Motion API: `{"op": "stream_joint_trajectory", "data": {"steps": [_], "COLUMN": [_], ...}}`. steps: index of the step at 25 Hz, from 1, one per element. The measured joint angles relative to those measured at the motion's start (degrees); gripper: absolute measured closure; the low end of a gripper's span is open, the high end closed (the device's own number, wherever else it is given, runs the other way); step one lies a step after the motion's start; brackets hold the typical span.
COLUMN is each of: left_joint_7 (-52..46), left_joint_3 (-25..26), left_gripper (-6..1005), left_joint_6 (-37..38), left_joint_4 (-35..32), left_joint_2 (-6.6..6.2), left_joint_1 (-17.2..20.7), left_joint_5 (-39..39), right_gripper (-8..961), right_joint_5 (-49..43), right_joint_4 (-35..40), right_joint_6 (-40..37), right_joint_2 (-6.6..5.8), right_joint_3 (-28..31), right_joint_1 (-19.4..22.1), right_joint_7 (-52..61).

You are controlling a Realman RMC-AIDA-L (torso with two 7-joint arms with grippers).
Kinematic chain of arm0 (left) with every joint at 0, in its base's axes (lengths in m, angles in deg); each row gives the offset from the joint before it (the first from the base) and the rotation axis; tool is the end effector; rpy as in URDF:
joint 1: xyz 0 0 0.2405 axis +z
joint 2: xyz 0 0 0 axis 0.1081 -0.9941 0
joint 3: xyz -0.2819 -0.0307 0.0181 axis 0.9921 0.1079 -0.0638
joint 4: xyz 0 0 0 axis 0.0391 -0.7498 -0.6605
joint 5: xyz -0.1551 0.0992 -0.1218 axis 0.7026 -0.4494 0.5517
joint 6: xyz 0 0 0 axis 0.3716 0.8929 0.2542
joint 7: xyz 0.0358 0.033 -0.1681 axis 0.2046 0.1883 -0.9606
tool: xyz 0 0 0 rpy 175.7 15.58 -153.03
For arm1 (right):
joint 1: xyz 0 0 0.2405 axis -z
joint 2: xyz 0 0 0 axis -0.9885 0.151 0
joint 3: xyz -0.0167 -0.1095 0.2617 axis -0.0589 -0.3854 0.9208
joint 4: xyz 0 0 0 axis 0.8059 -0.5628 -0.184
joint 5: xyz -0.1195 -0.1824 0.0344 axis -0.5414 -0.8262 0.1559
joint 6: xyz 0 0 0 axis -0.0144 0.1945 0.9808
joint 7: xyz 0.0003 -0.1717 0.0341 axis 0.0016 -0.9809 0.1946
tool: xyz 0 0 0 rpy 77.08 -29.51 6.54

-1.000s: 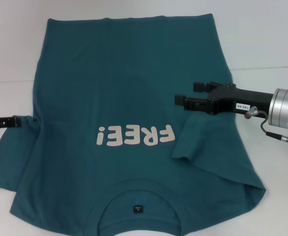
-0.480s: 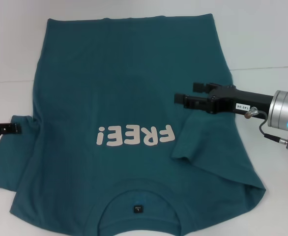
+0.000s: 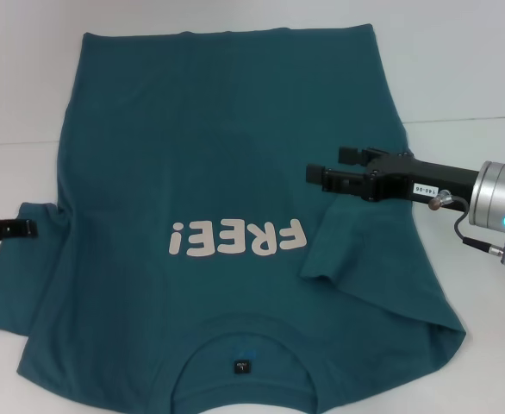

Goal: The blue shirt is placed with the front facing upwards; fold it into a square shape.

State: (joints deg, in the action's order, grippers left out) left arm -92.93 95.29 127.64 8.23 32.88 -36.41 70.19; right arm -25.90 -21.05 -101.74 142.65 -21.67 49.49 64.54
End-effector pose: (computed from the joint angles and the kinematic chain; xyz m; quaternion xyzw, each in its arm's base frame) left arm -0.3405 0.4273 0.0415 -0.7407 -0.5655 -0.0738 0.3552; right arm 0.2547 0.4261 -0.0332 -0.8685 0.3281 0.2926 0.2291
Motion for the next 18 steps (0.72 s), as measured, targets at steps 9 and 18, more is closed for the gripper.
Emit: {"op": "stream_joint_trajectory", "data": {"steps": [9, 18], "left_joint_7": [1.3, 1.6], "left_joint_3": [-0.5, -1.5], "left_gripper": [158, 158], "left_joint_6": [-2.2, -2.9], "left_joint_4": [0.6, -0.5], "left_joint_2": [0.29, 0.93], "left_joint_1": [0.6, 0.3], "left_joint_5": [-0.2, -3.1], "right_gripper": [11, 11], "right_joint_5": [0.6, 0.7], "right_joint_4": [0.0, -0.7], "right_joint_6": [0.1, 1.6], "right_joint_2": [0.0, 0.0], "right_joint_3": [0.0, -0.1], "right_joint_1": [0.2, -0.2], "right_joint_7": [0.0, 0.0]}}
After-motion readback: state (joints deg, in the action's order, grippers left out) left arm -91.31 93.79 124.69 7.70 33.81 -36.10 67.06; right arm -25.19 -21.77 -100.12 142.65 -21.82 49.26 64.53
